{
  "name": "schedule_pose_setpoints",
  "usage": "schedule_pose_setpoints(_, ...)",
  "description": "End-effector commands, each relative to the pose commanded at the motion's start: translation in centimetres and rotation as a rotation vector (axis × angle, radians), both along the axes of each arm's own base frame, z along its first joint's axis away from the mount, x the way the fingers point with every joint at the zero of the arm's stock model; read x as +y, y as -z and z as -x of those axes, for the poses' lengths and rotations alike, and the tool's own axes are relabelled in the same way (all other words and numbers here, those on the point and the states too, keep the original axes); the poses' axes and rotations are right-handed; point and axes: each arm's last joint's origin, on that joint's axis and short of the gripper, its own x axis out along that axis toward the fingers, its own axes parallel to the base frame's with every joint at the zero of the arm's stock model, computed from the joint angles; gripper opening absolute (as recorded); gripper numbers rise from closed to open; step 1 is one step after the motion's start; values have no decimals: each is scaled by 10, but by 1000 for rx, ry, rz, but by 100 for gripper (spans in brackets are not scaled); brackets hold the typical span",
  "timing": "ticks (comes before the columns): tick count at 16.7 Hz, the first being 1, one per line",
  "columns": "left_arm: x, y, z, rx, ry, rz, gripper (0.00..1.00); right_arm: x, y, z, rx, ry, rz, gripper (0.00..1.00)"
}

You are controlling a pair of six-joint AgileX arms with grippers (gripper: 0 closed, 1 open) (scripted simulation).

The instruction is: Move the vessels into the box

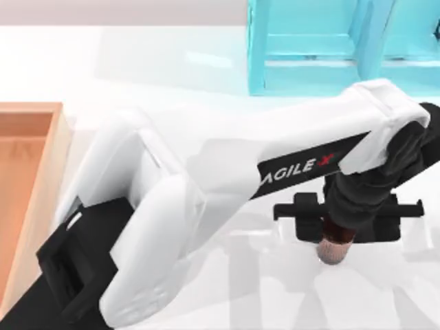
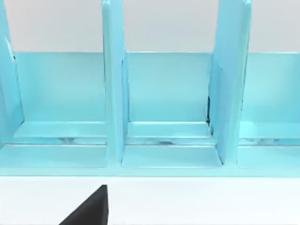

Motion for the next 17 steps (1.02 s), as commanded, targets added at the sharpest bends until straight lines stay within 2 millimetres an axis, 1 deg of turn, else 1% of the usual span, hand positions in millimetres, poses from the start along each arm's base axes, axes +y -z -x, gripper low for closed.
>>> schedule_pose_setpoints(4,0,0,0,0,0,0,2,0,0,0,0,0,0,100)
schedule_pose_setpoints(5,0,0,0,0,0,0,0,0,0,0,0,0,0,100)
schedule_pose_setpoints(14,0,0,1,0,4,-1,0,0,0,0,0,0,0,100)
schedule_pose_setpoints(15,3,-4,0,-1,0,0,0,0,0,0,0,0,0,100)
schedule_pose_setpoints(17,15,-19,-4,-4,-9,4,0,0,0,0,0,0,0,100)
